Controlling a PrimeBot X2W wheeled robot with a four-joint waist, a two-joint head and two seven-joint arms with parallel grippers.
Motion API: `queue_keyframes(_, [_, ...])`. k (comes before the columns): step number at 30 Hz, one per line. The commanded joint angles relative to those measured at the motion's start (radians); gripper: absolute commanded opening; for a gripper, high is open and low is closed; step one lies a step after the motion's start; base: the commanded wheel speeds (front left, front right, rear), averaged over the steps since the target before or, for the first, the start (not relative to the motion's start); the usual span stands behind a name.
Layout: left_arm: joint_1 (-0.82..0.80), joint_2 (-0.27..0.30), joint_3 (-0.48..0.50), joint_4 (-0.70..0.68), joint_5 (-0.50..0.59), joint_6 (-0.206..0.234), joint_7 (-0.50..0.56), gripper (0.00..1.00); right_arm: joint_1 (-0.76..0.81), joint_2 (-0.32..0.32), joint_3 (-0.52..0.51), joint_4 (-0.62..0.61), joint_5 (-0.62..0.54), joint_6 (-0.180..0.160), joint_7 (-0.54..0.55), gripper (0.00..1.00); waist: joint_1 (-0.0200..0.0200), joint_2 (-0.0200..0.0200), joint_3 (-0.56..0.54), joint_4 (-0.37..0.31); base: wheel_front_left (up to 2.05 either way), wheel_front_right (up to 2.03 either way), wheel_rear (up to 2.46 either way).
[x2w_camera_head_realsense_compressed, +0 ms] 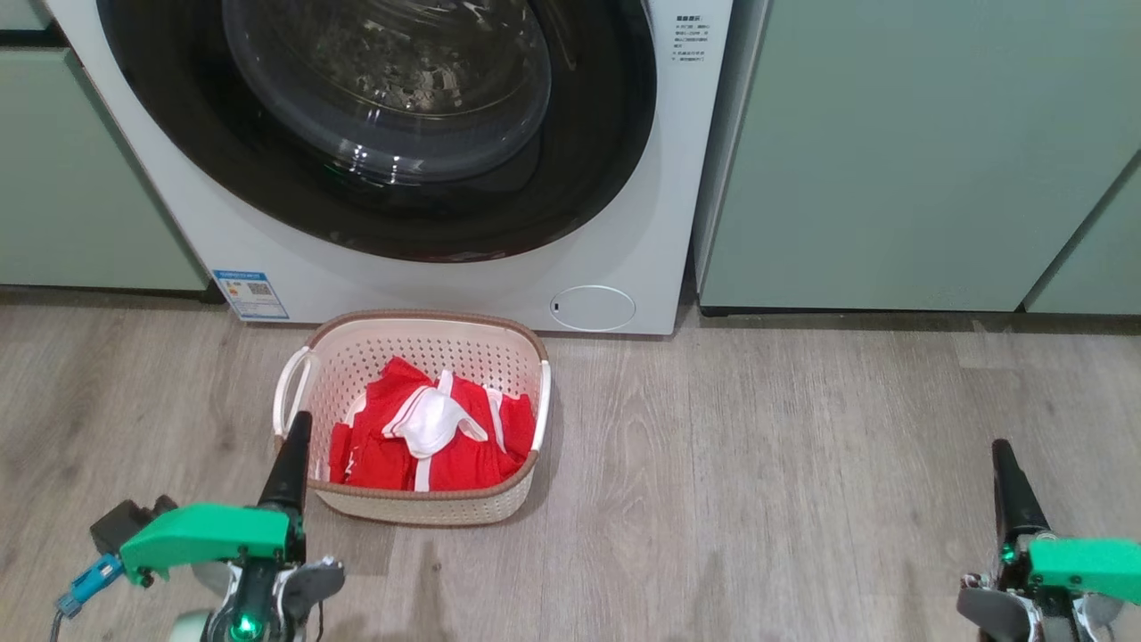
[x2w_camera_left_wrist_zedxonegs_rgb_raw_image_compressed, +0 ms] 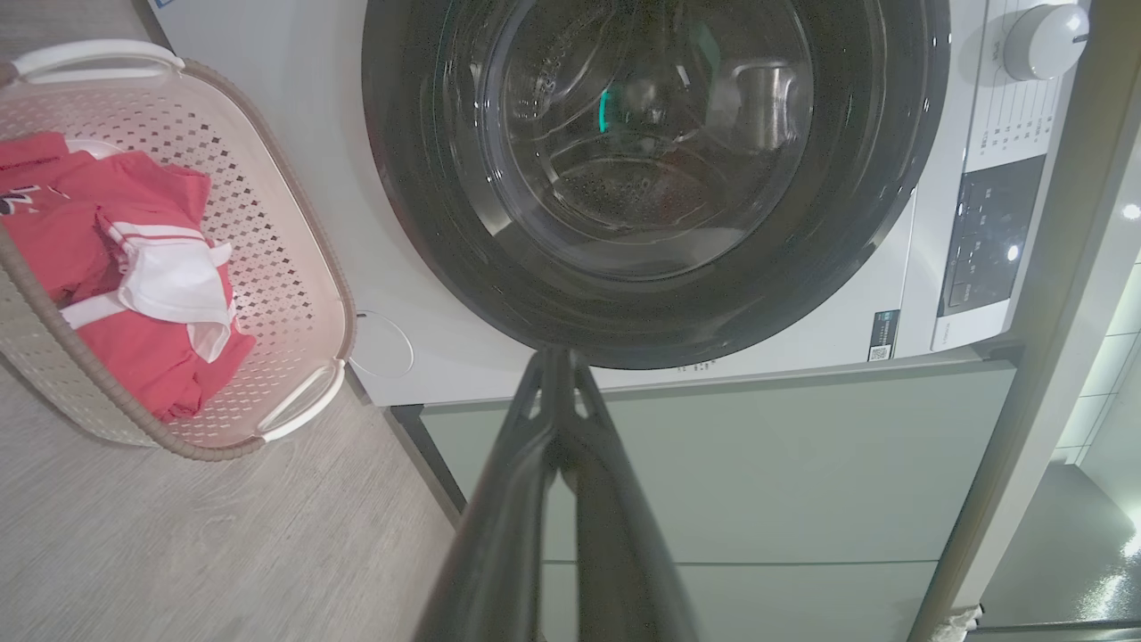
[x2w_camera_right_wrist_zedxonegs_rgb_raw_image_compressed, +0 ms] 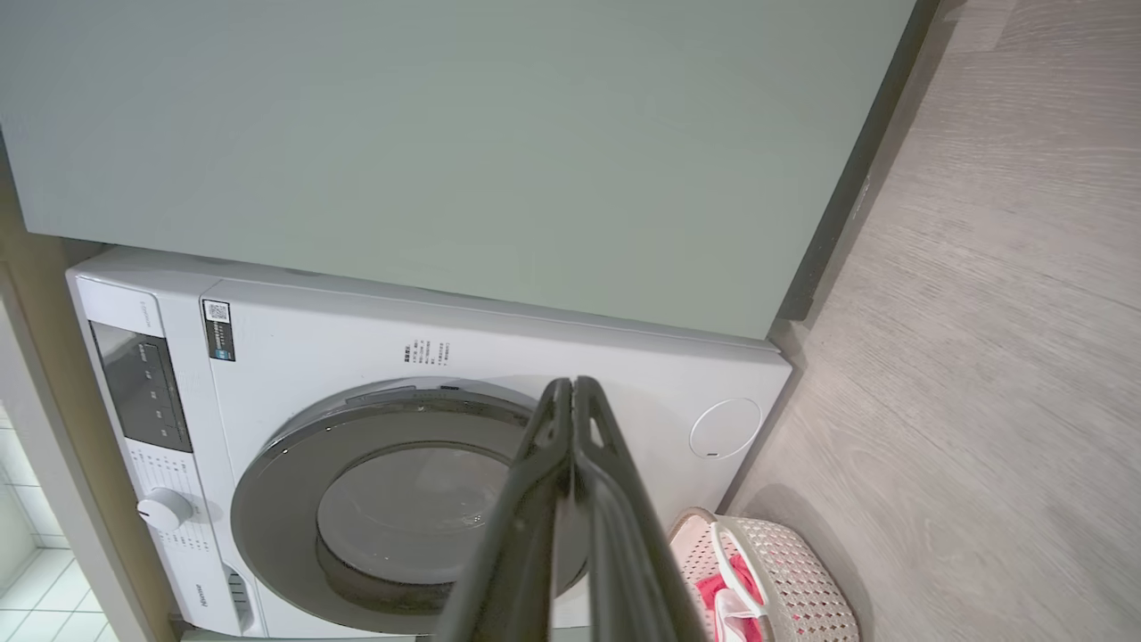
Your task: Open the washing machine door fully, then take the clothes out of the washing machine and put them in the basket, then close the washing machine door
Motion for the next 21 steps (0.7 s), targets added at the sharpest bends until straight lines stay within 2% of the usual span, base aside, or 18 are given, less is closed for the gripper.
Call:
queue_keyframes(1, [-0.029, 0.005, 0.034, -0.043, -0.021, 0.001, 0.007, 0.00, -0.054, -0.018, 0.016, -0.040, 0.026, 0.000, 0.008, 0.00, 0.0000, 0.0000, 0.000, -0.001, 0.00, 0.00, 0.00])
queue_keyframes(16, [-0.021, -0.011, 0.062, -0.093, -0.169, 0.001, 0.050, 0.00, -0.062, -0.020, 0.015, -0.061, 0.194, -0.001, 0.052, 0.00, 0.0000, 0.0000, 0.008, -0.010, 0.00, 0.00, 0.00])
queue_keyframes(21, [-0.021, -0.011, 0.062, -0.093, -0.169, 0.001, 0.050, 0.00, -0.062, -0.020, 0.015, -0.061, 0.195, -0.001, 0.052, 0.00, 0.0000, 0.0000, 0.008, -0.010, 0.00, 0.00, 0.00])
